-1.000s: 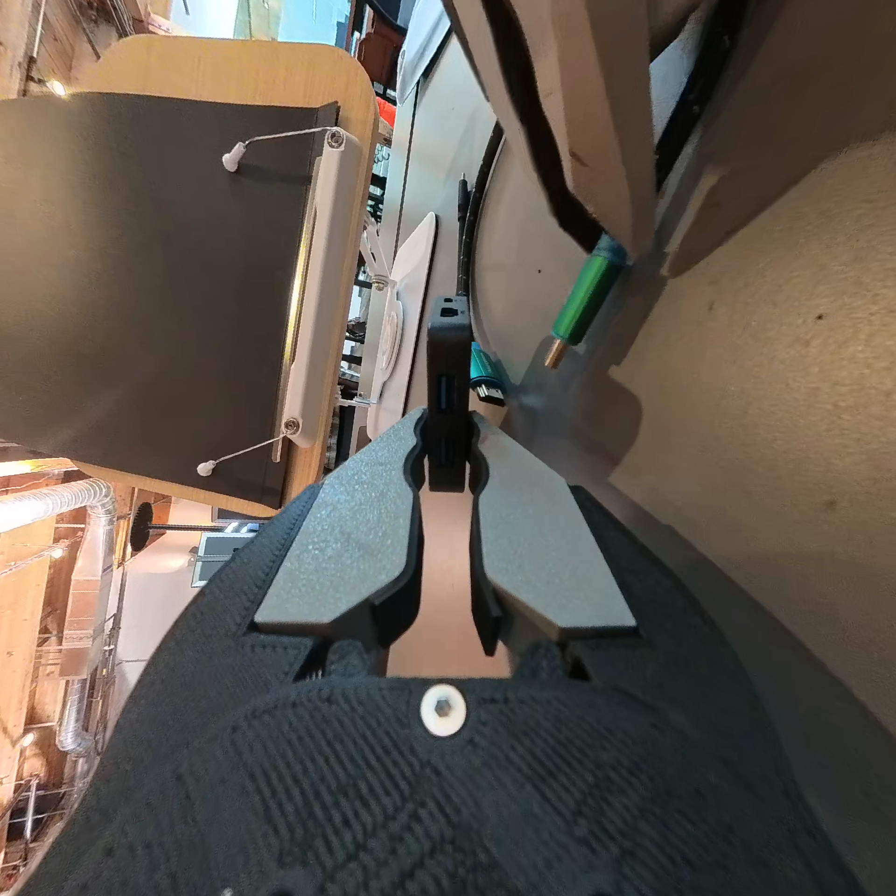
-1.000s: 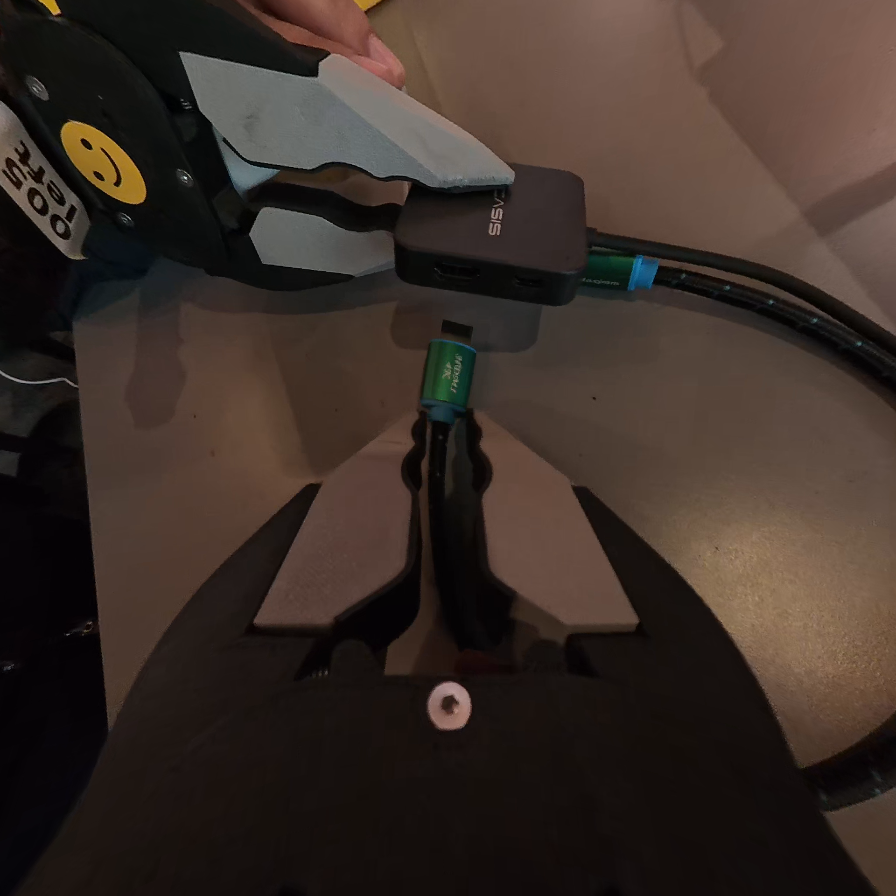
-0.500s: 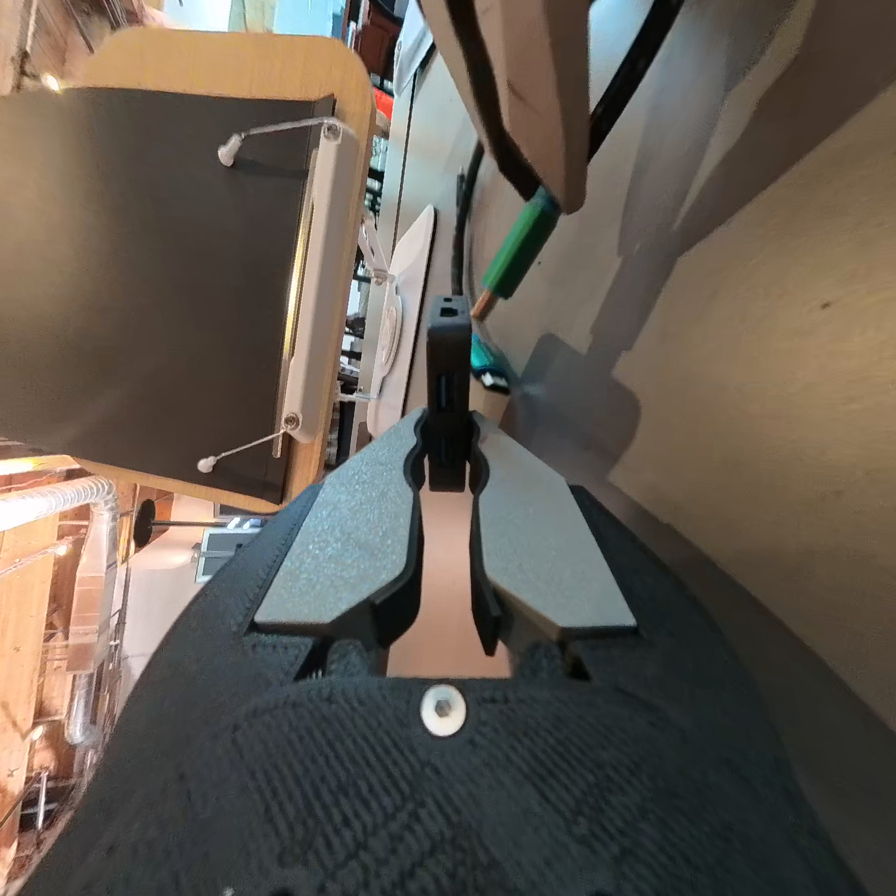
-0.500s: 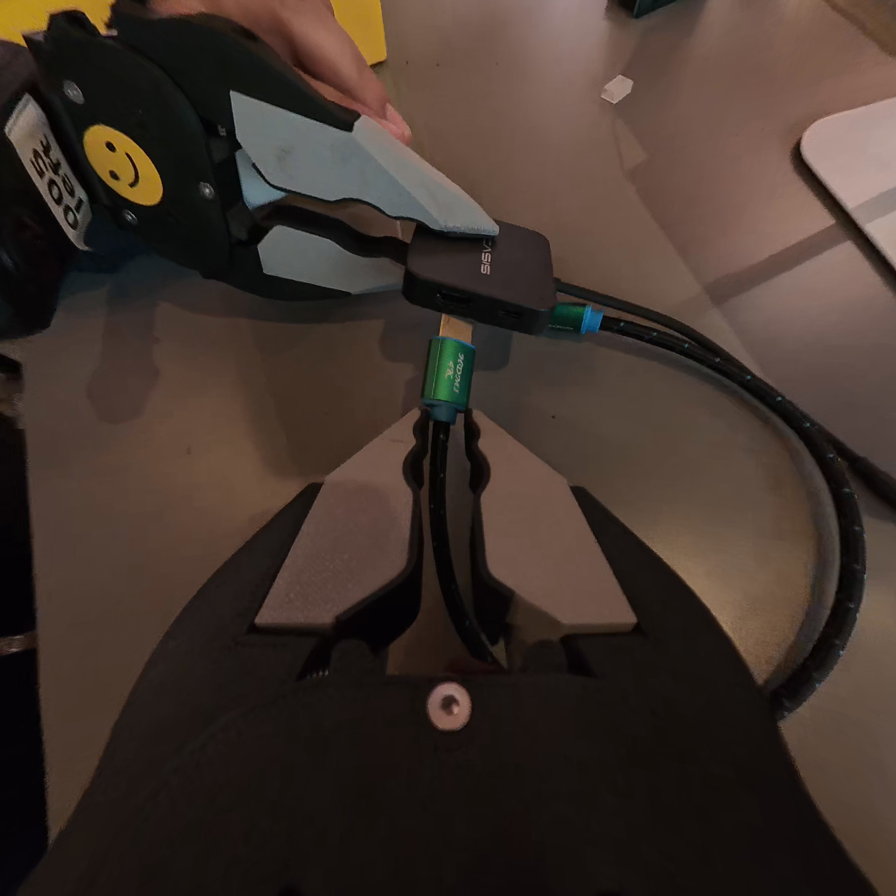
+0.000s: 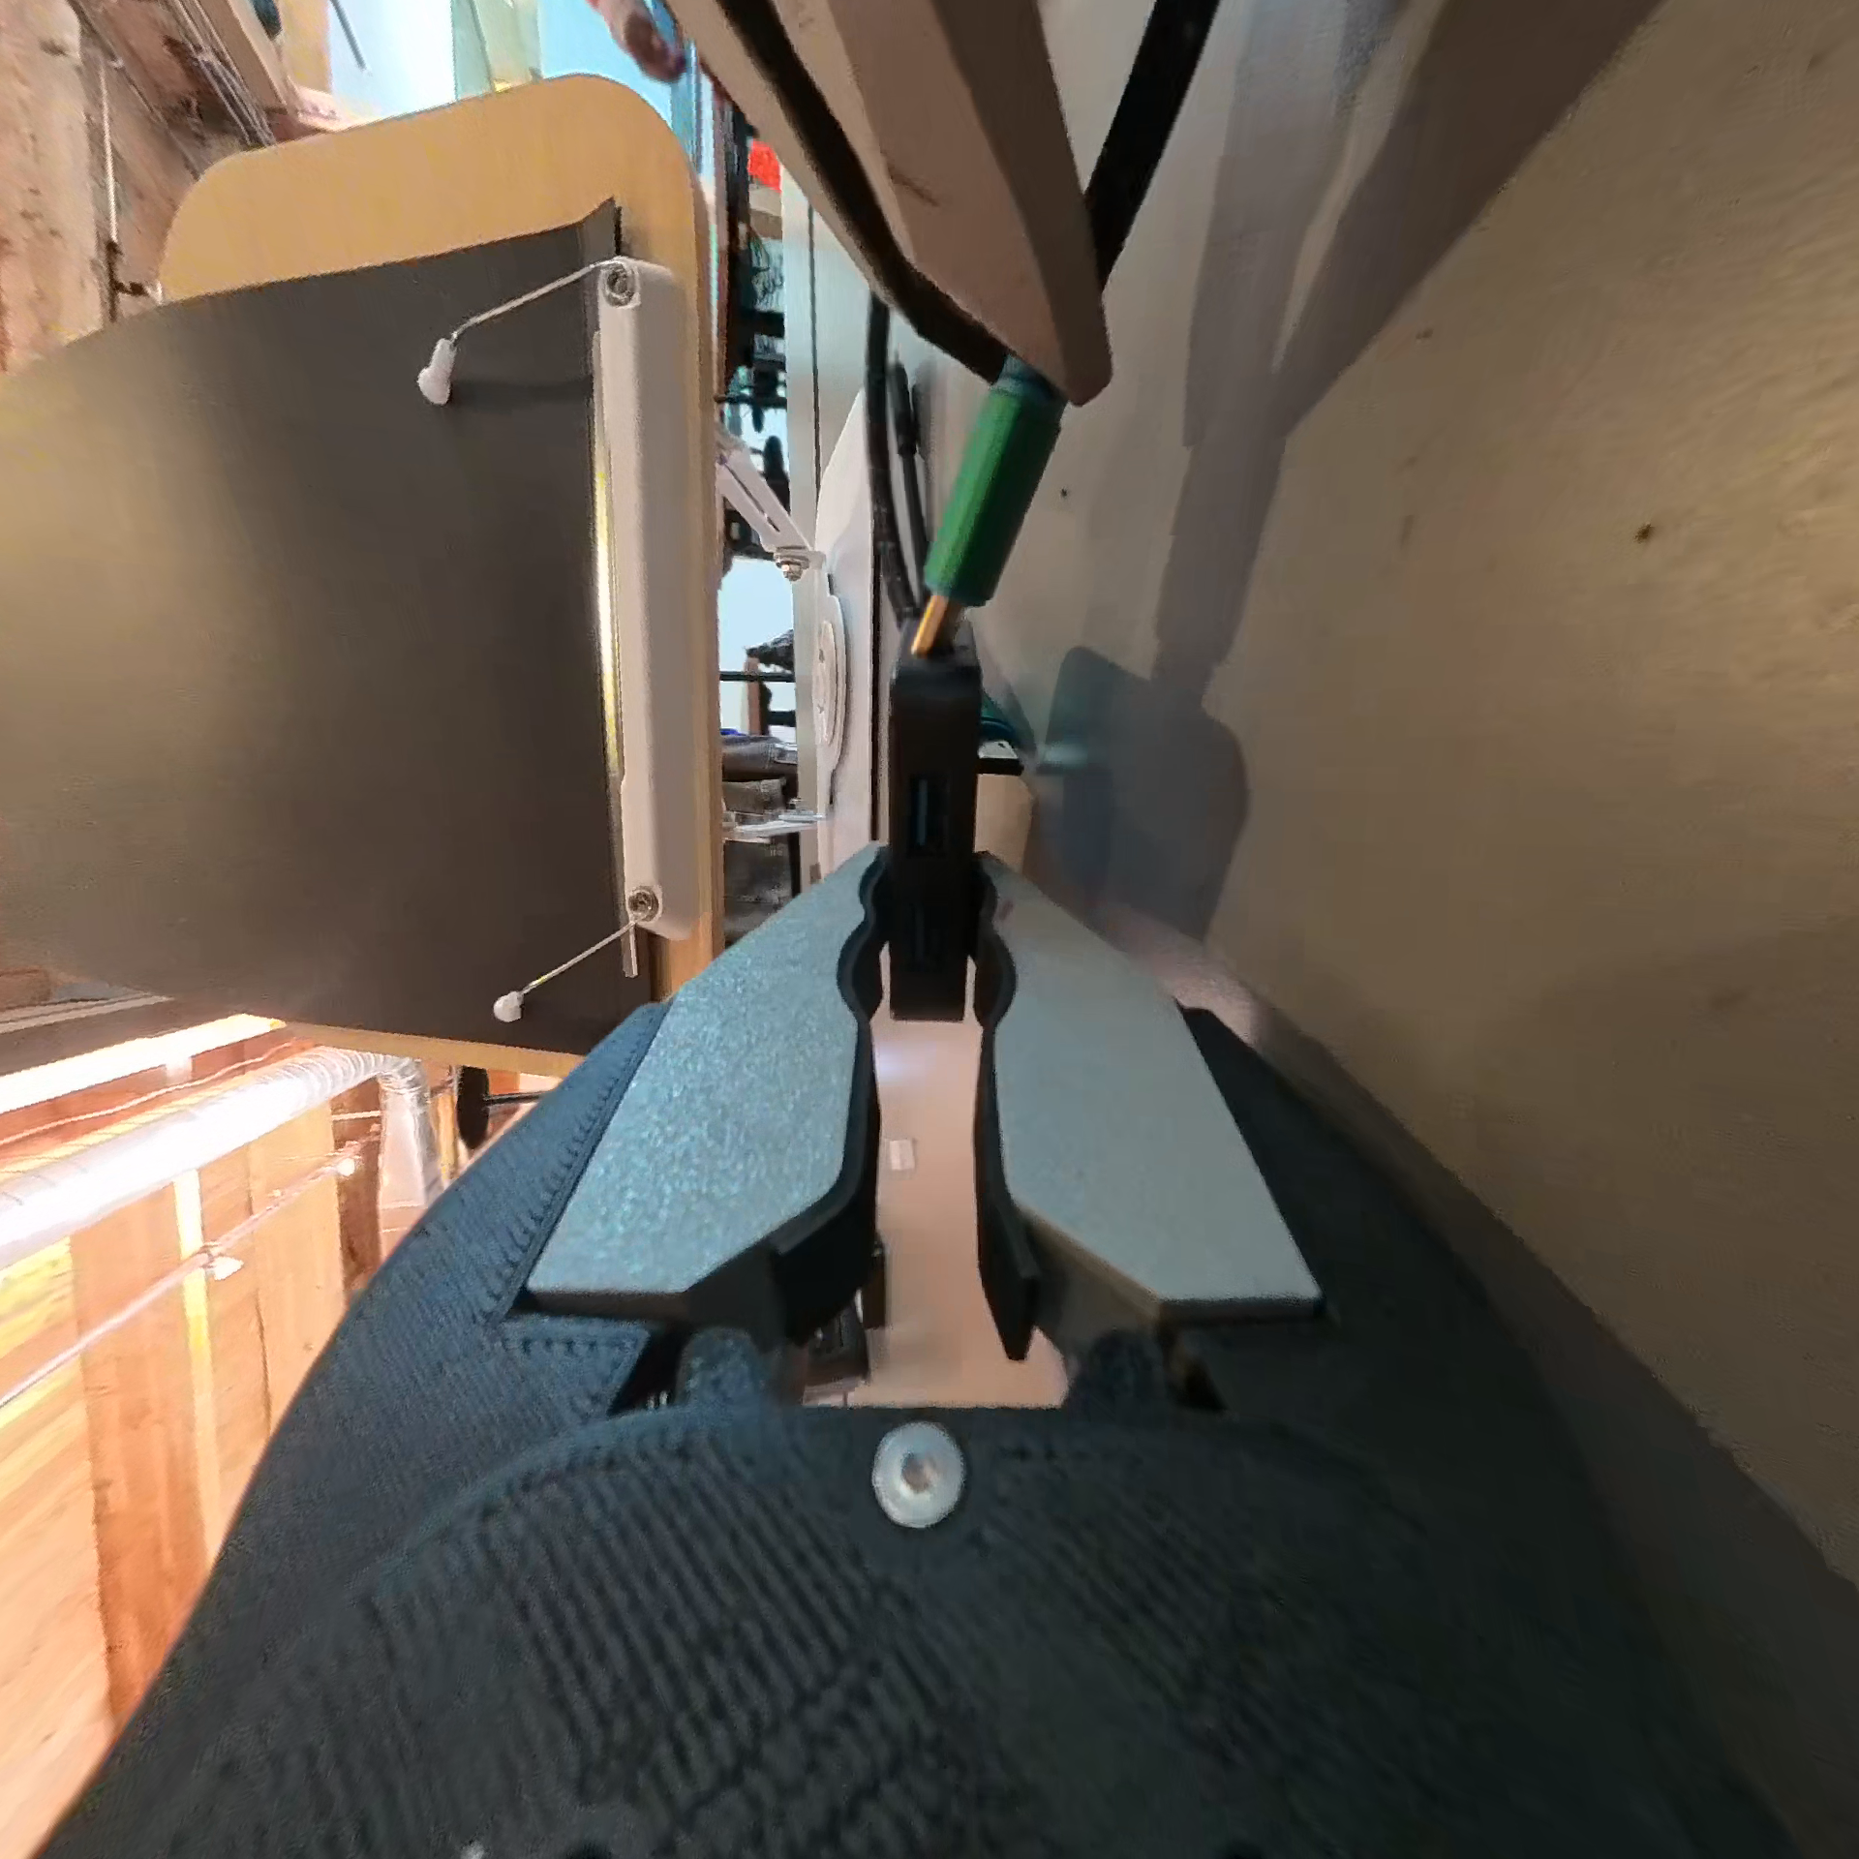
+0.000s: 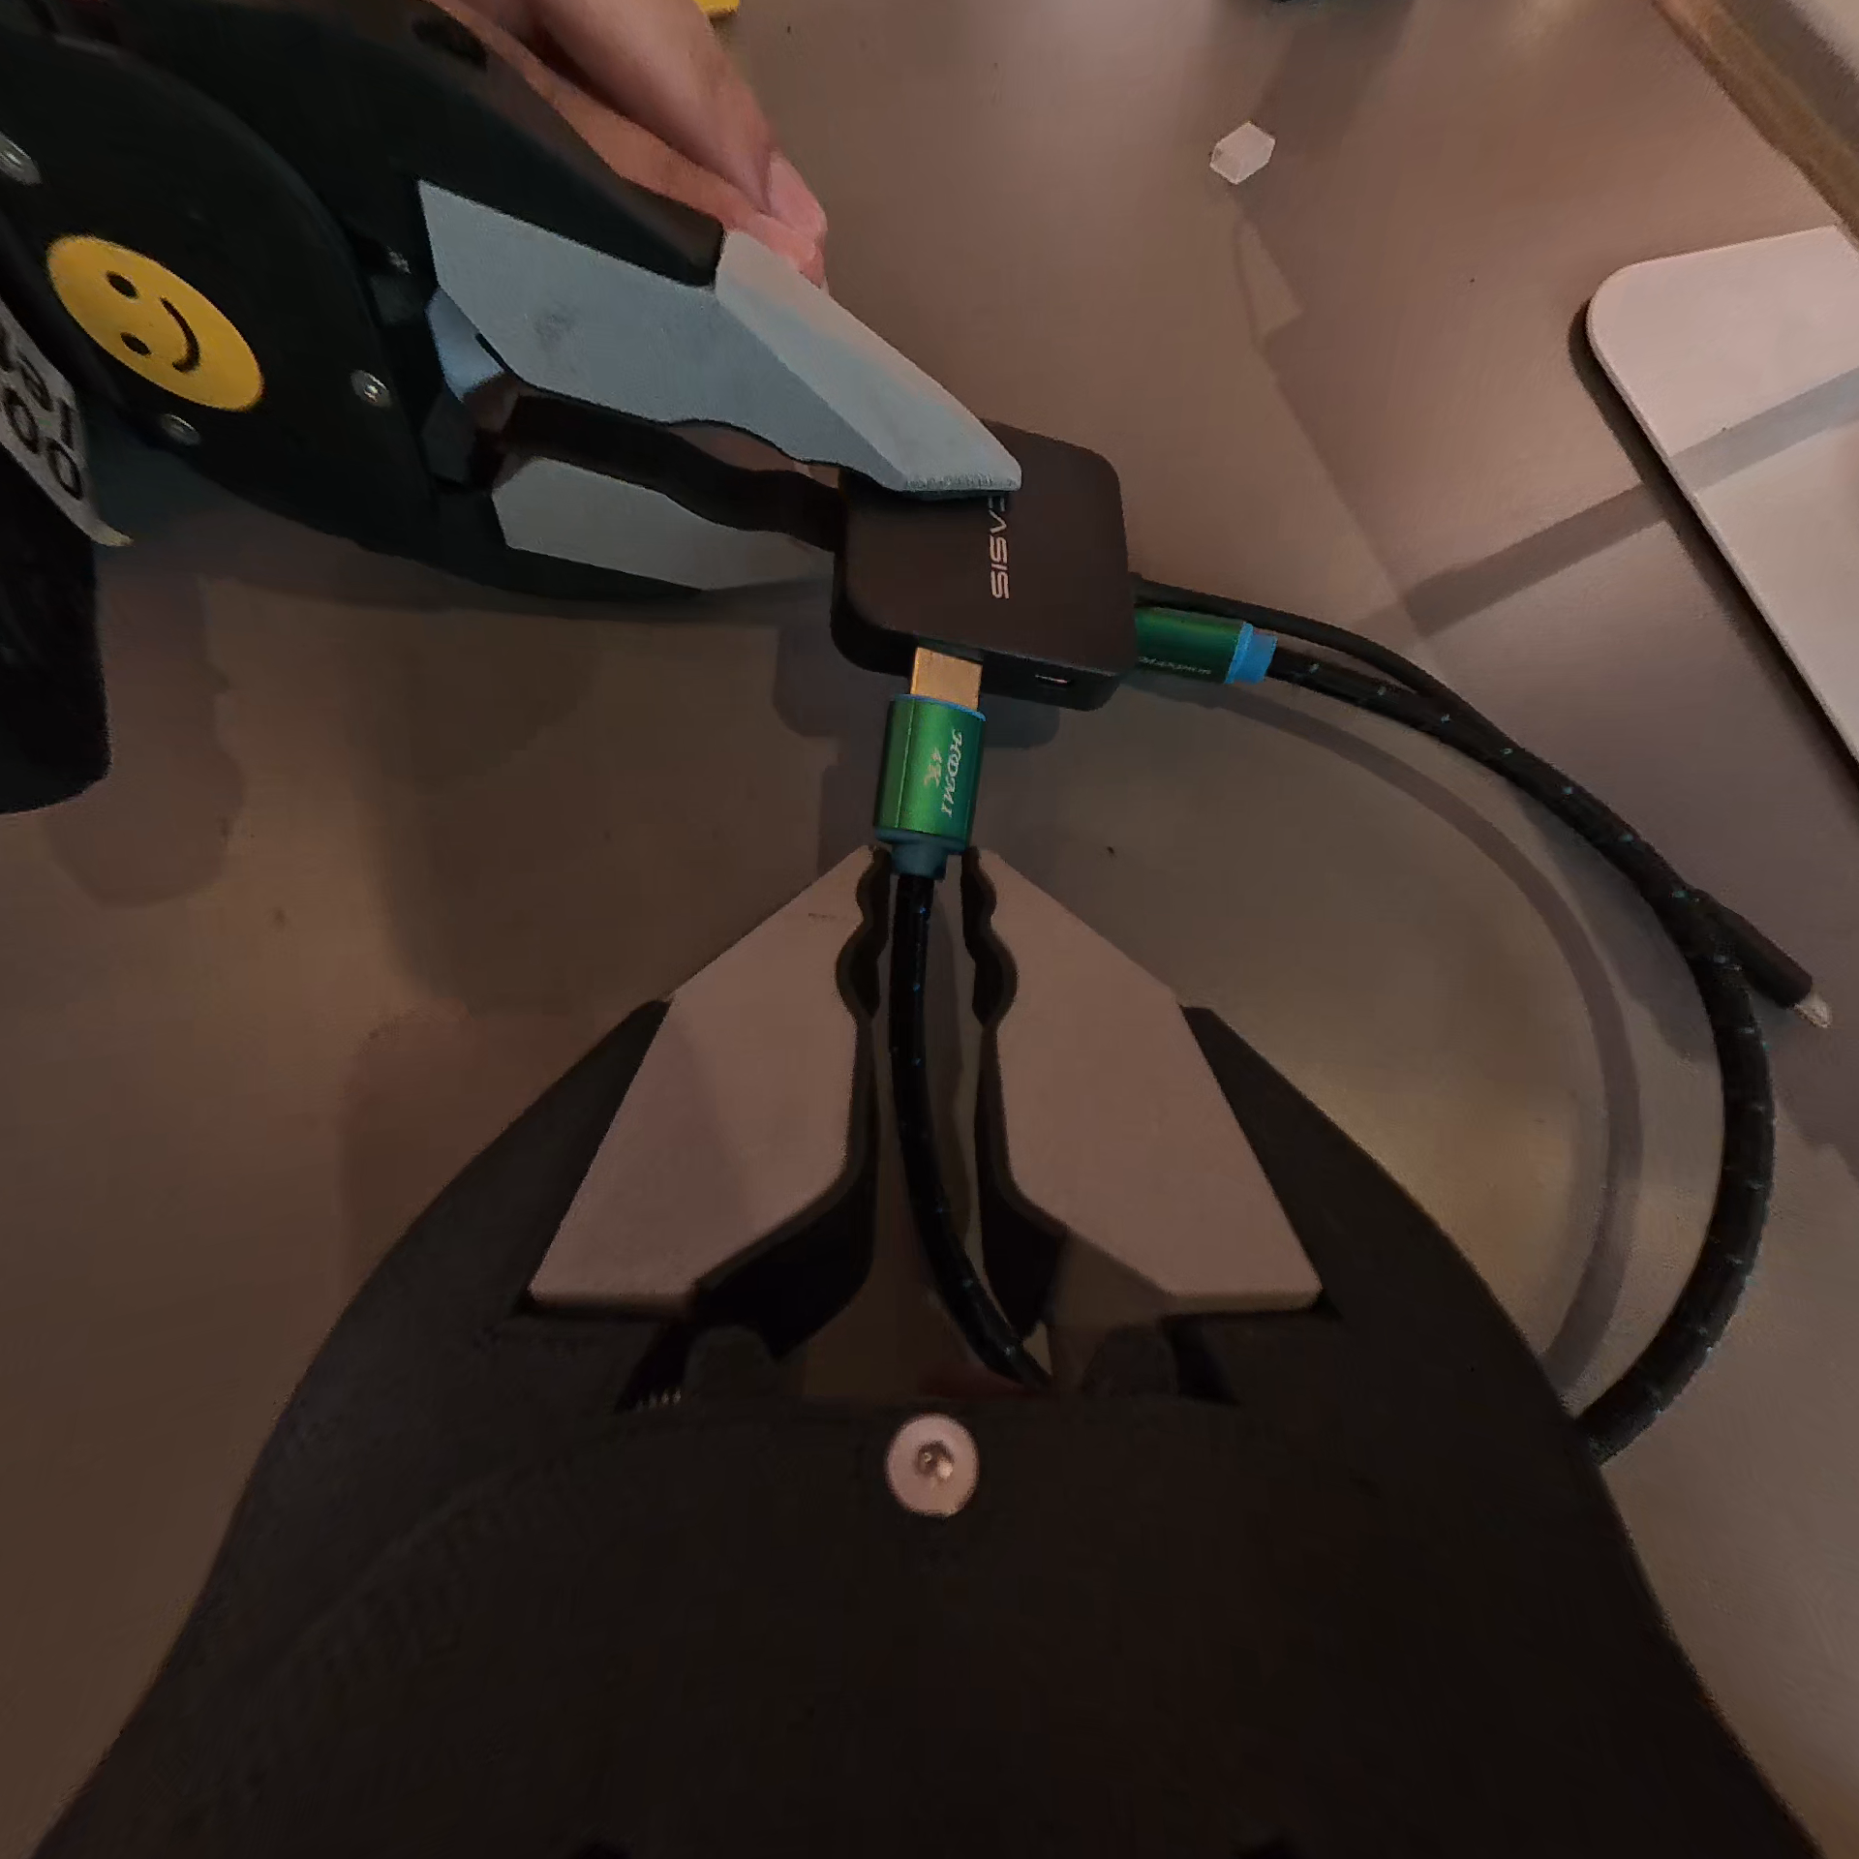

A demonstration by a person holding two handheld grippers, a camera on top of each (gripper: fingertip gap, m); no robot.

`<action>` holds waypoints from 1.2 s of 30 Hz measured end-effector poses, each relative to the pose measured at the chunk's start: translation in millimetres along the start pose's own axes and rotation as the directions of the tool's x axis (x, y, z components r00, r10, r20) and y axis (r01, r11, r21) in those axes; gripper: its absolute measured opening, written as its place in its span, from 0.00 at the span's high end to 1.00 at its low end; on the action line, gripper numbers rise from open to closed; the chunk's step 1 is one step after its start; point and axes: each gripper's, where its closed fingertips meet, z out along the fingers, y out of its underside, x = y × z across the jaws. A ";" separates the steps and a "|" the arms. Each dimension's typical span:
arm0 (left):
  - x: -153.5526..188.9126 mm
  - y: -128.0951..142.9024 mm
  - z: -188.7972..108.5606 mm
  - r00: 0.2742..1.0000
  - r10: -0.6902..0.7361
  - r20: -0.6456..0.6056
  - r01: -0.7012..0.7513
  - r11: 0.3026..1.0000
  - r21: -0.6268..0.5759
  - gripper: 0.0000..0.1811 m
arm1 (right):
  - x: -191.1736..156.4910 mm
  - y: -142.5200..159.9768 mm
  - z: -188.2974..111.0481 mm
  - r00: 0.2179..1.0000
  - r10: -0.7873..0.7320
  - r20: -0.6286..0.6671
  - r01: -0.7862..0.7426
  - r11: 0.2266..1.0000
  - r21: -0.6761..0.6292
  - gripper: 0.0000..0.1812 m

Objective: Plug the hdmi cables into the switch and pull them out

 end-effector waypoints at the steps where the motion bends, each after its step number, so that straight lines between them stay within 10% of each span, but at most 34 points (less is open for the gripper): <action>1: 0.4 -0.4 0.5 1.000 0.009 0.002 -0.009 1.000 -0.001 0.94 | 0.9 0.9 0.1 1.000 -0.017 -0.015 0.017 1.000 -0.010 0.94; 16: 0.3 -12.0 -0.7 0.964 0.258 0.059 -0.255 0.966 -0.049 0.94 | 5.1 13.0 -2.7 0.954 -0.266 -0.140 0.244 0.957 -0.158 0.94; 36: -6.1 -22.7 -9.3 0.975 0.211 0.065 -0.209 0.977 -0.038 0.94 | 1.8 10.1 -12.1 0.954 -0.273 -0.126 0.256 0.957 -0.132 0.95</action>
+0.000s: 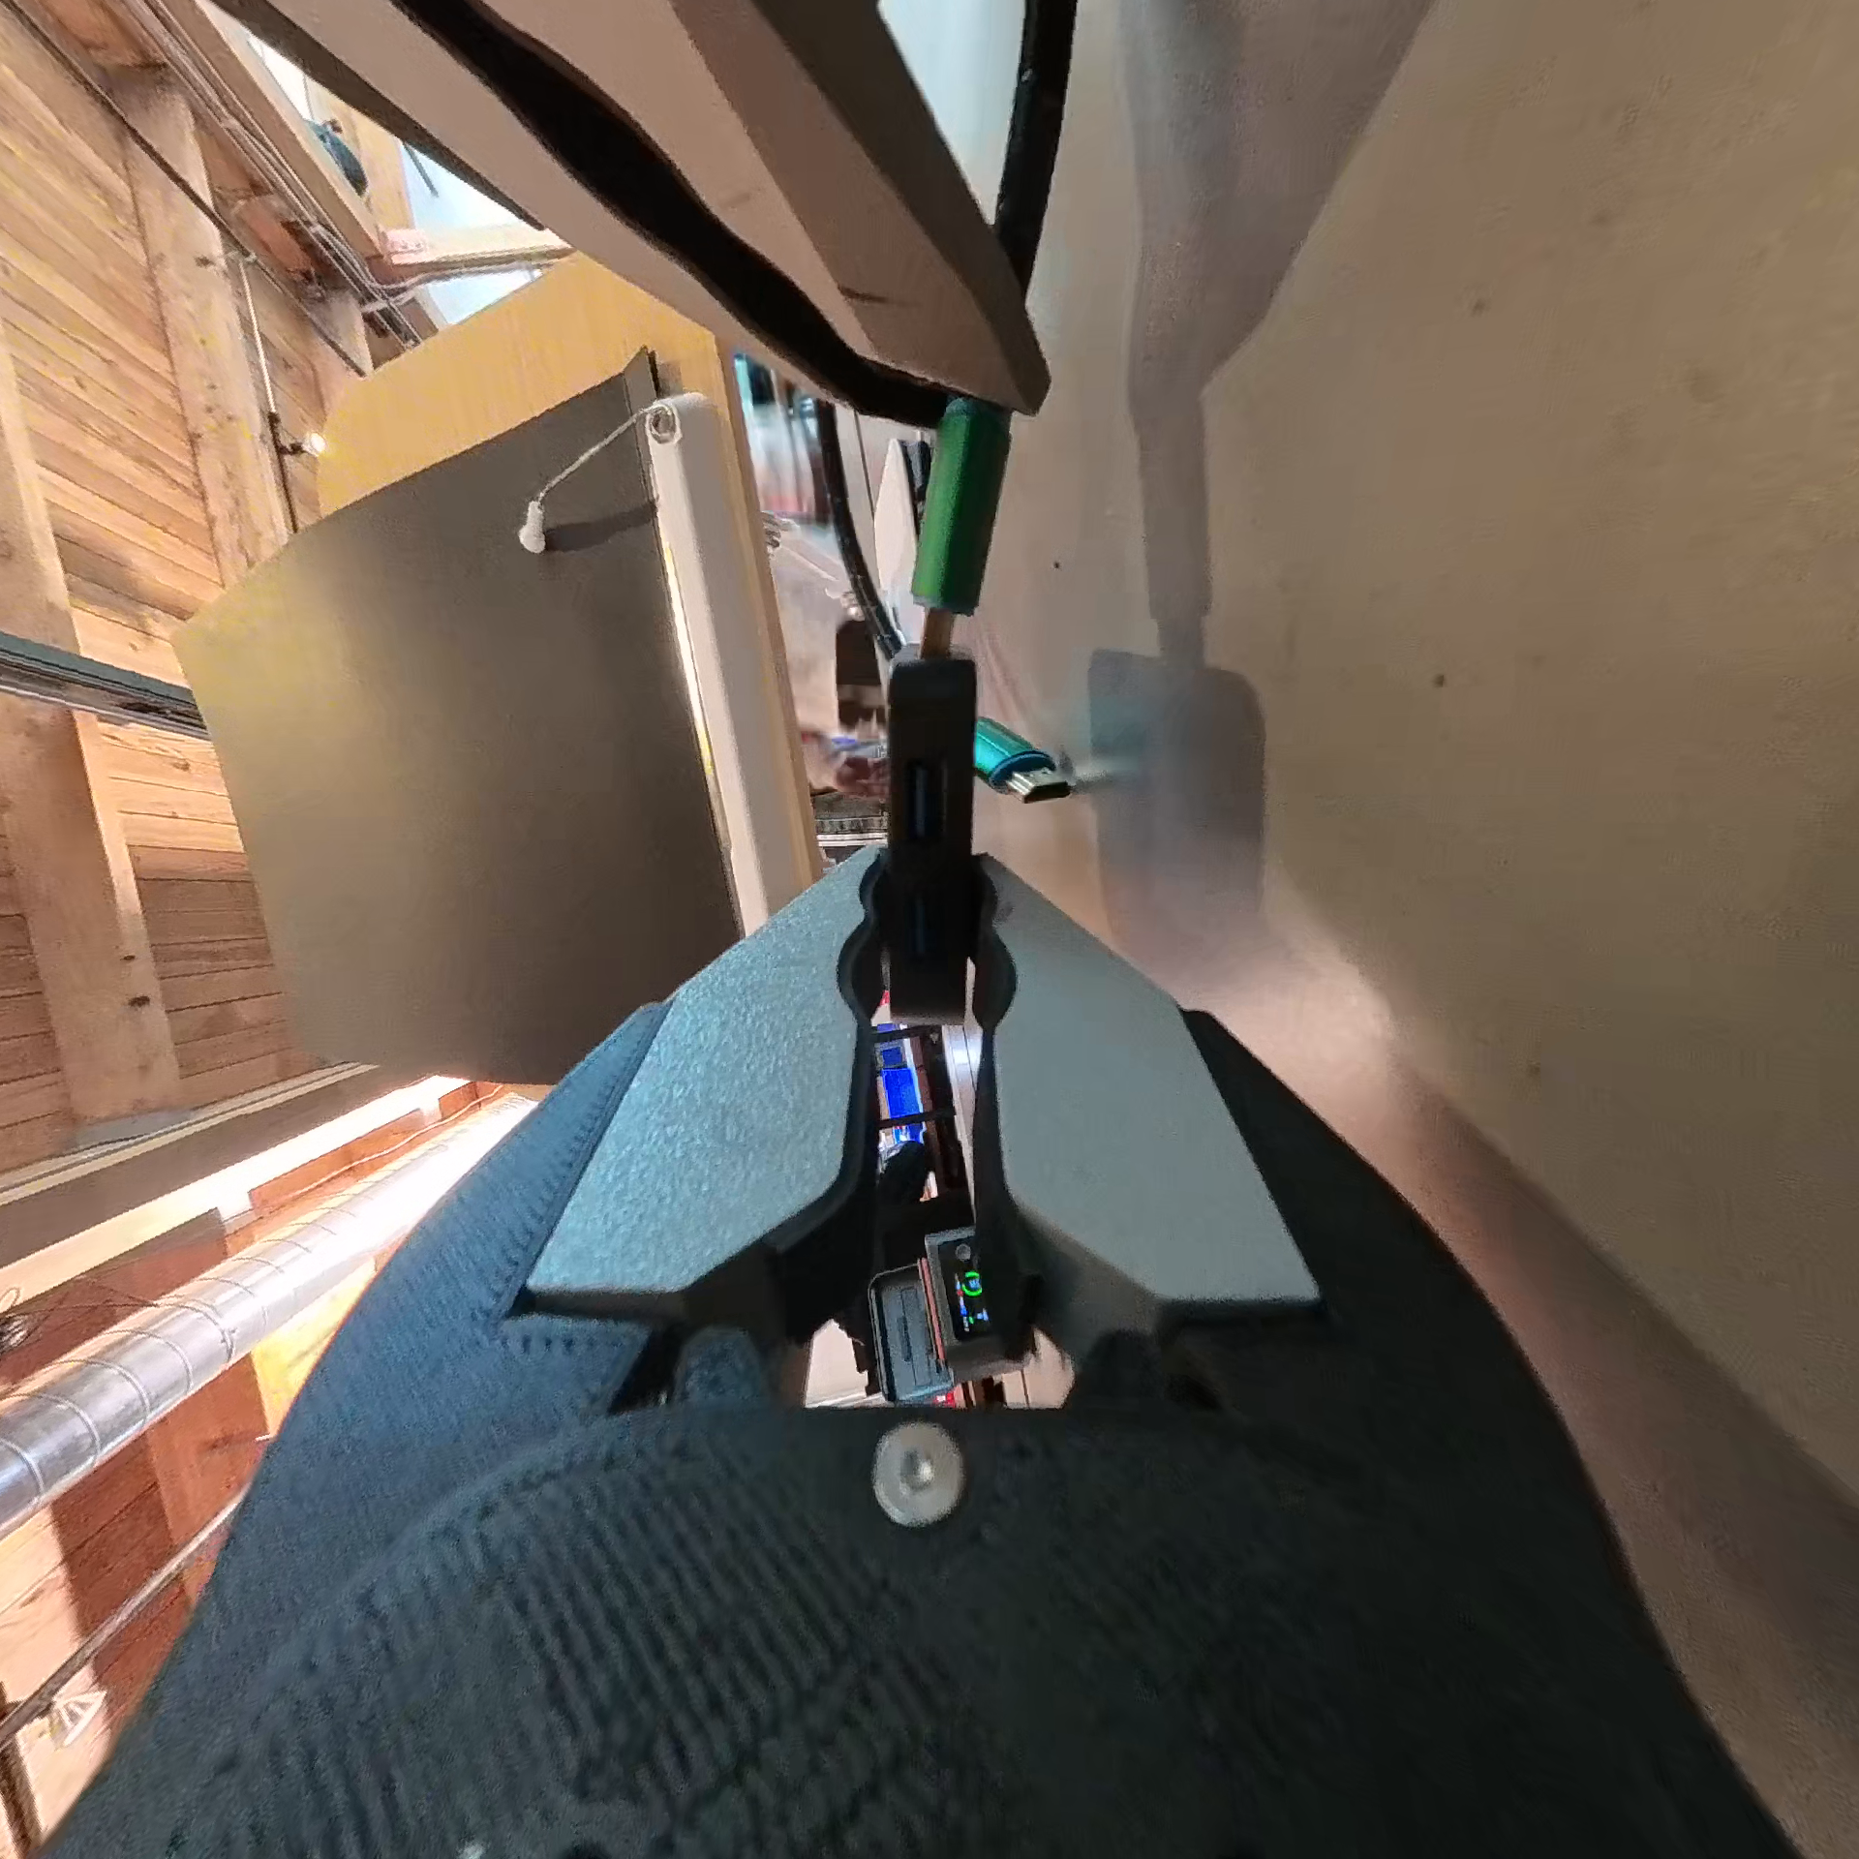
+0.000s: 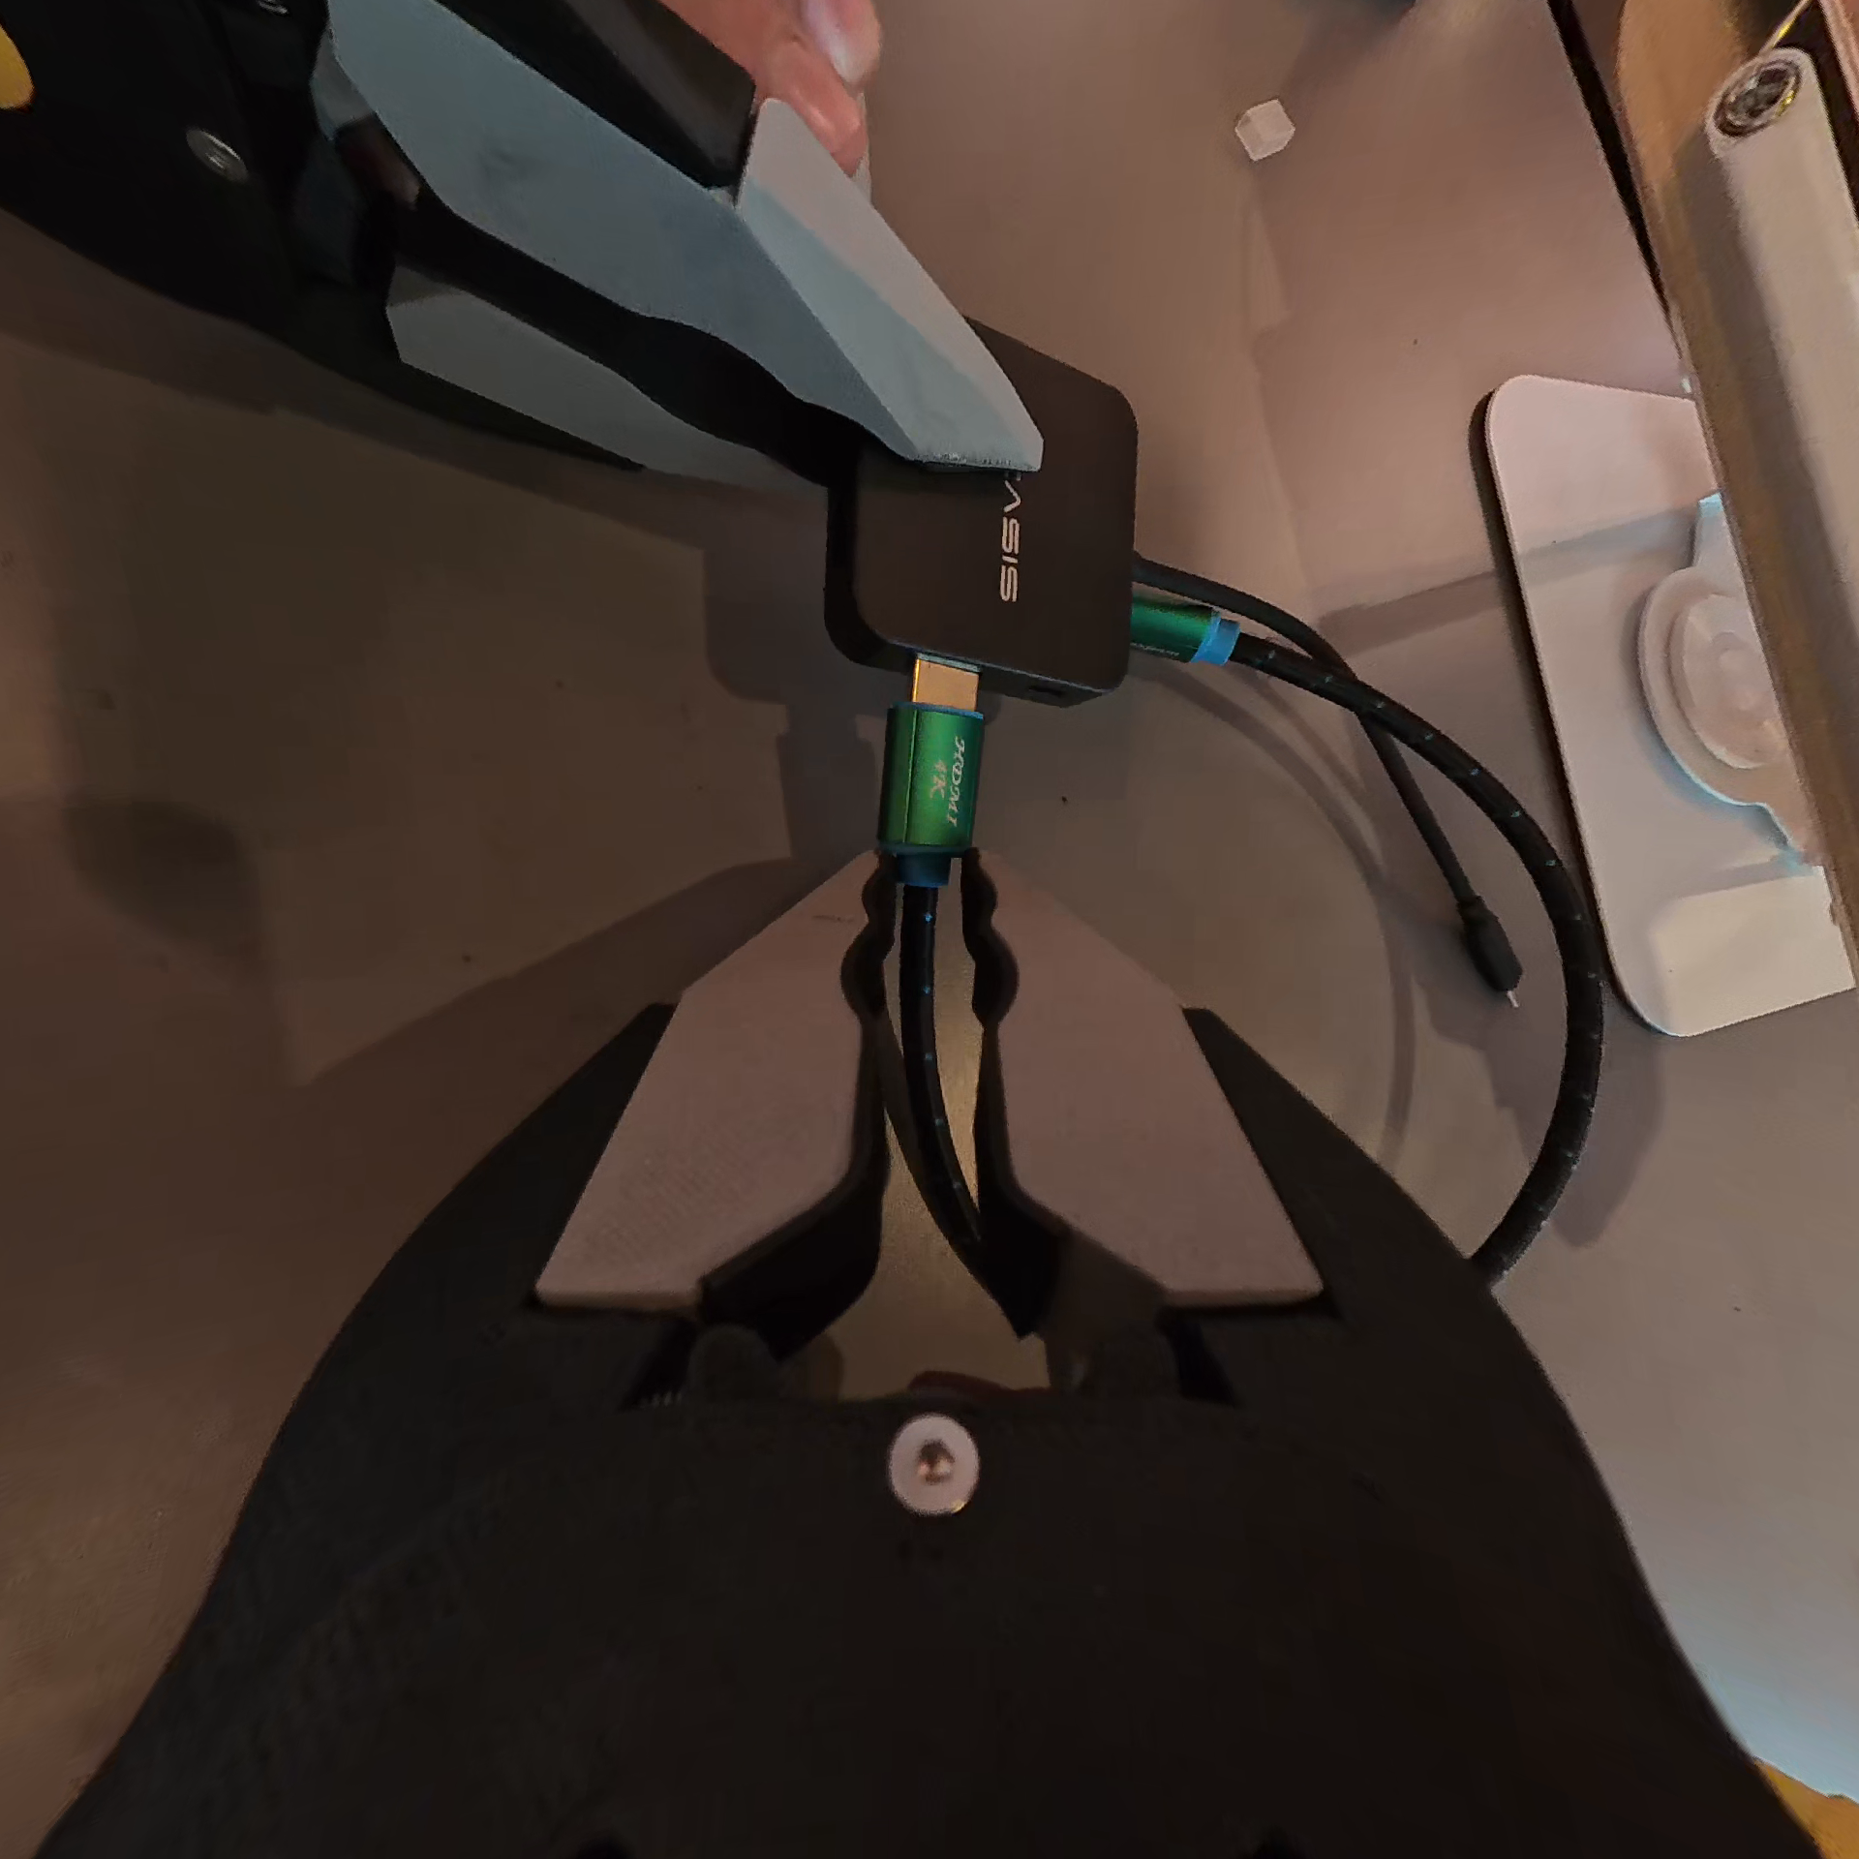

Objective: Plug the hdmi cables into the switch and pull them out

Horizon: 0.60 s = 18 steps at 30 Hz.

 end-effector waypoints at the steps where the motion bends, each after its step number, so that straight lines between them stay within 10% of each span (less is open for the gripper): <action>1: -0.1 -1.3 0.1 1.000 -0.004 -0.001 0.004 1.000 -0.002 0.94 | 0.2 0.6 -1.0 1.000 0.004 0.004 -0.004 1.000 -0.002 0.95; 18: 2.0 -7.4 -6.0 0.998 -0.059 -0.033 0.059 0.998 0.013 0.94 | -5.2 -4.3 -5.9 0.999 0.012 0.046 -0.014 1.000 0.028 0.95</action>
